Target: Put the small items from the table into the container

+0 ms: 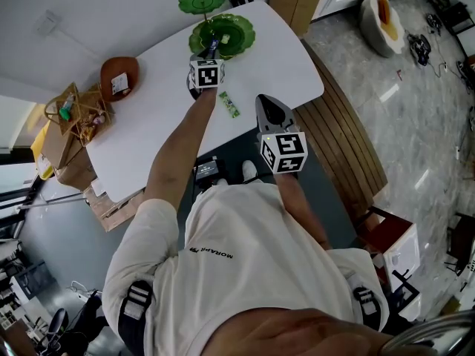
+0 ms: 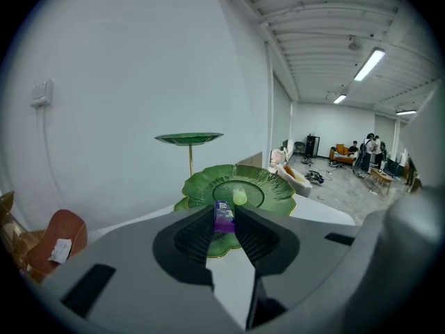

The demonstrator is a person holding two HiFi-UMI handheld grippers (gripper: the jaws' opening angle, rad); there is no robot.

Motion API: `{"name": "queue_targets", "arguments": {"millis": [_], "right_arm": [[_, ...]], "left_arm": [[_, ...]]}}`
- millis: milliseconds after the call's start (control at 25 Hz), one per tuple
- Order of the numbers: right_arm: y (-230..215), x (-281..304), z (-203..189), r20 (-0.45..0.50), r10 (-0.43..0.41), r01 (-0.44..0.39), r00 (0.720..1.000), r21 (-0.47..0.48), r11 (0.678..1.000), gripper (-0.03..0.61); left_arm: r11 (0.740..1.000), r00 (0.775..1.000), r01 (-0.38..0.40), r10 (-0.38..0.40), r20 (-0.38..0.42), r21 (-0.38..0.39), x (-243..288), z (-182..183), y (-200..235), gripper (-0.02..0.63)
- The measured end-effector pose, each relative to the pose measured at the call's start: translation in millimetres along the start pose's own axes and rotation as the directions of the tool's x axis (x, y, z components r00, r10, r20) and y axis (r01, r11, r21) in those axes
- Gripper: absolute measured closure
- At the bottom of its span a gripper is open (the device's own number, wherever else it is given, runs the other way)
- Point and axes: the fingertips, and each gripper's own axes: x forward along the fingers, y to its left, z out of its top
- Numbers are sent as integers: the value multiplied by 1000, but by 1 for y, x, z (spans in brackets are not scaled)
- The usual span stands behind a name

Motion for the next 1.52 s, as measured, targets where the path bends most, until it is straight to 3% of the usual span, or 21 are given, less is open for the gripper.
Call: {"name": "queue_targets", "arguments": {"millis": [680, 1200, 1520], "right_arm": [[3, 2, 1, 4, 9, -9, 1000, 5, 1000, 571], [20, -2, 5, 16, 32, -32, 999, -5, 999, 571], [28, -6, 8, 26, 39, -39, 999, -11, 999, 571]], "left_arm": [[1000, 1000, 17, -17, 22, 27, -5, 4, -5, 500], [999, 996, 47, -46, 79, -8, -39, 10, -19, 497], [999, 993, 42, -40, 108, -18, -59, 8, -21, 578]]}}
